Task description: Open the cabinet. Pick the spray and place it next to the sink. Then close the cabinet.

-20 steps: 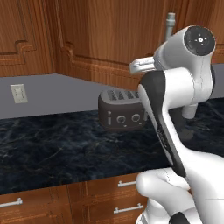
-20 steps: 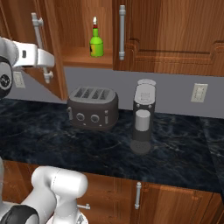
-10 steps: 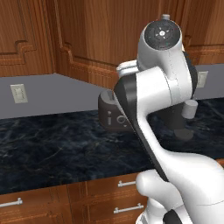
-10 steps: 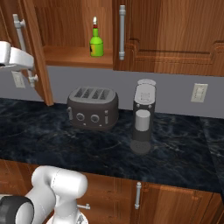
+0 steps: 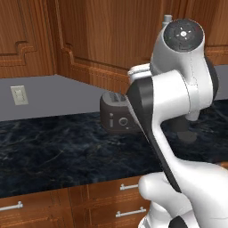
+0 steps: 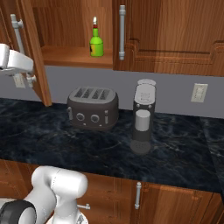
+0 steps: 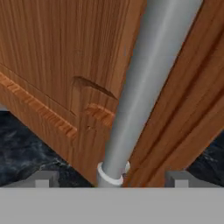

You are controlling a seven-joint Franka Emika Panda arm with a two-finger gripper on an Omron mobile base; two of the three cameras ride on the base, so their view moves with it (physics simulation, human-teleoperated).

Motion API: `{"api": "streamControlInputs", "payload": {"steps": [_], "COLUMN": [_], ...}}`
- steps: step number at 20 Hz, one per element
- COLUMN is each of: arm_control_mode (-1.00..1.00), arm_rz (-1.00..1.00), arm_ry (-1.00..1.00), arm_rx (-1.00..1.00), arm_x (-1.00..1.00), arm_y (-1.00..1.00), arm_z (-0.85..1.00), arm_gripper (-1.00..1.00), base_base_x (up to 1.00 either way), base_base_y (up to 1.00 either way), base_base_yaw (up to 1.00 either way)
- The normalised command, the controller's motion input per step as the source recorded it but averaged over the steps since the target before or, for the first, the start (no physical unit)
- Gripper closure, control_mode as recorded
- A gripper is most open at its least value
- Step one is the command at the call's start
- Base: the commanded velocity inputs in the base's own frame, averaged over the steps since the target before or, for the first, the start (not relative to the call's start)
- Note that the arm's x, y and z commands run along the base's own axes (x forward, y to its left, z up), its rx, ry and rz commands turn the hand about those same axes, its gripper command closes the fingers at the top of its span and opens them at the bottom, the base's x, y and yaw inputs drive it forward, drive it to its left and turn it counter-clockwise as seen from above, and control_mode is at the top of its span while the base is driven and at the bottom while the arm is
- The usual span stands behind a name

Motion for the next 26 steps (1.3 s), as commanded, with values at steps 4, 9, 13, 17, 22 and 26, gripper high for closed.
{"api": "streamControlInputs", "payload": {"steps": [4, 9, 13, 17, 22, 26], "arm_control_mode": [-1.00, -1.00, -1.00, -1.00, -1.00, -1.00], "arm_rz": [0.01, 0.00, -0.05, -0.03, -0.01, 0.00], "arm_ry": [-0.11, -0.10, -0.05, 0.00, -0.01, -0.05], "arm_rx": [0.00, 0.08, 0.23, 0.29, 0.46, 0.55], "arm_x": [-0.97, -0.88, -0.78, -0.01, 0.57, 0.81], "arm_y": [-0.28, -0.53, -0.78, -0.79, -0.54, -0.15], "arm_z": [-0.01, 0.06, 0.03, 0.00, -0.03, -0.01], "arm_gripper": [-1.00, -1.00, -1.00, -1.00, -1.00, -1.00], "base_base_x": [0.00, 0.00, 0.00, 0.00, 0.00, 0.00], "base_base_y": [0.00, 0.00, 0.00, 0.00, 0.00, 0.00], "base_base_yaw": [0.00, 0.00, 0.00, 0.00, 0.00, 0.00]}}
